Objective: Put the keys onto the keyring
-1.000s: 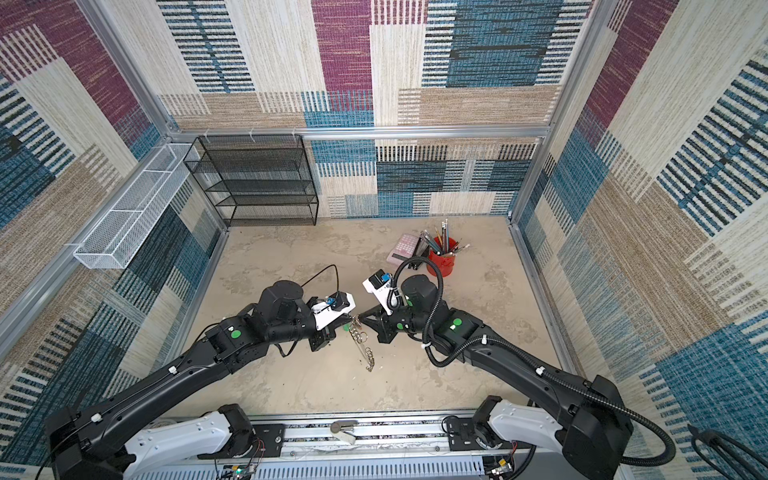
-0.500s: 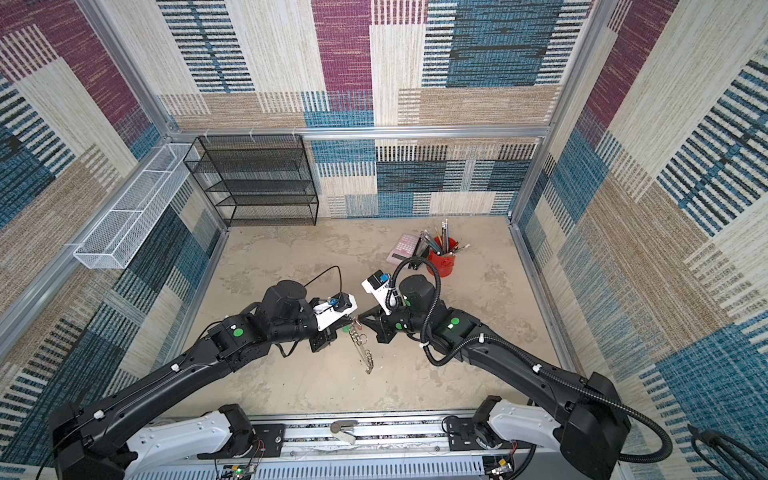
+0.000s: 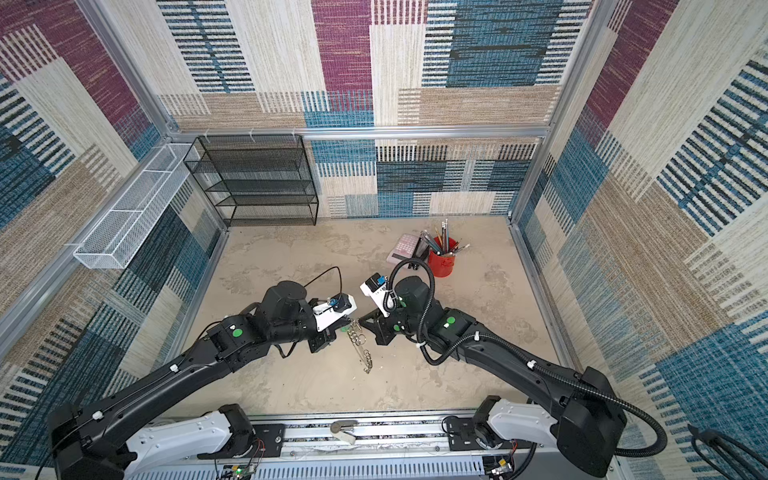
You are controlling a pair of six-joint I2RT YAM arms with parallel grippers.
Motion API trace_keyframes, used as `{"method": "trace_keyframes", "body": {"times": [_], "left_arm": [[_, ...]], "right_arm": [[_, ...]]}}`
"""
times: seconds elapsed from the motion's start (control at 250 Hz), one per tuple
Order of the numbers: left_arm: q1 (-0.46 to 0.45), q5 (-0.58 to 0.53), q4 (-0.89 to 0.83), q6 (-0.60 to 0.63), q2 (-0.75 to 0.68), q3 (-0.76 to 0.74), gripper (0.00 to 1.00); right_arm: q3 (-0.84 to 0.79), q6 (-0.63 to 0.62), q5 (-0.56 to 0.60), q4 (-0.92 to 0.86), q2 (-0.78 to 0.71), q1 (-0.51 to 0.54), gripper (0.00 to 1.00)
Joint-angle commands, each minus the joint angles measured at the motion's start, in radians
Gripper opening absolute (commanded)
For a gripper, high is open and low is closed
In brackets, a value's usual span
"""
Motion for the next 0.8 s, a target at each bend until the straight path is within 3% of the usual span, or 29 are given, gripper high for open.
{"method": "trace_keyframes", "body": {"times": [0.0,0.796], "left_arm": [[-0.001,-0.017,0.023,0.015,-0.005,0.009,0.00],[-0.016,-0.052,-0.017,0.052,0.034,0.036,0.00]], "right_arm": [[0.009,0.005,0.013,0.021,-0.006,0.000,0.00],[0.024,0.022,-0.012,0.030,0.004,0.000,0.00]]}}
